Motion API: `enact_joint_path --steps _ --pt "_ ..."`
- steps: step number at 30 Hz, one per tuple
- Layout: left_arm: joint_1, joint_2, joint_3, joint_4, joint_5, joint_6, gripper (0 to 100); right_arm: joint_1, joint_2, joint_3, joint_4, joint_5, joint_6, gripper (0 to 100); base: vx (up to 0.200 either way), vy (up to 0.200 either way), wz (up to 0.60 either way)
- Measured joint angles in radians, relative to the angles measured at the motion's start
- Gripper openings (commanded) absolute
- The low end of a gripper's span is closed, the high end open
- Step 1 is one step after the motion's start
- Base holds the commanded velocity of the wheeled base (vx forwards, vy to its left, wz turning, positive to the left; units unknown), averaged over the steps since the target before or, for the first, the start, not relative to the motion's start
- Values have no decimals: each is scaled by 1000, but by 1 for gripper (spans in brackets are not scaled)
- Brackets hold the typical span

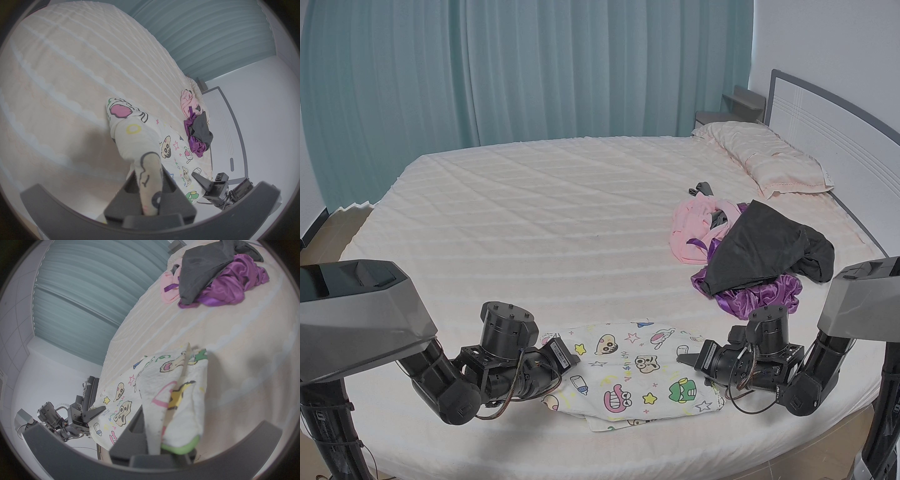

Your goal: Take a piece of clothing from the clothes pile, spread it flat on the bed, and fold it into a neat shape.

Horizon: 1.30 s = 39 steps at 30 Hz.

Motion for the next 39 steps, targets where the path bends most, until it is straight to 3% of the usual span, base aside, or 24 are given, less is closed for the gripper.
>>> enact_joint_path --steps 14,24,25,32,39 --pt "-12 3 7 0 1 -3 0 -3 -17 17 2 -5 -6 0 0 -200 0" --pt "-11 16 29 -6 2 1 0 -2 -13 19 7 -4 -15 0 0 0 0" --pt "-11 16 35 -9 2 1 100 -1 -11 20 8 -4 -17 100 0 0 0" --pt "-9 19 76 -3 9 15 100 -2 3 30 11 -13 -56 100 0 0 0" --pt "28 13 98 2 12 78 100 -46 1 72 6 -21 -245 100 0 0 0"
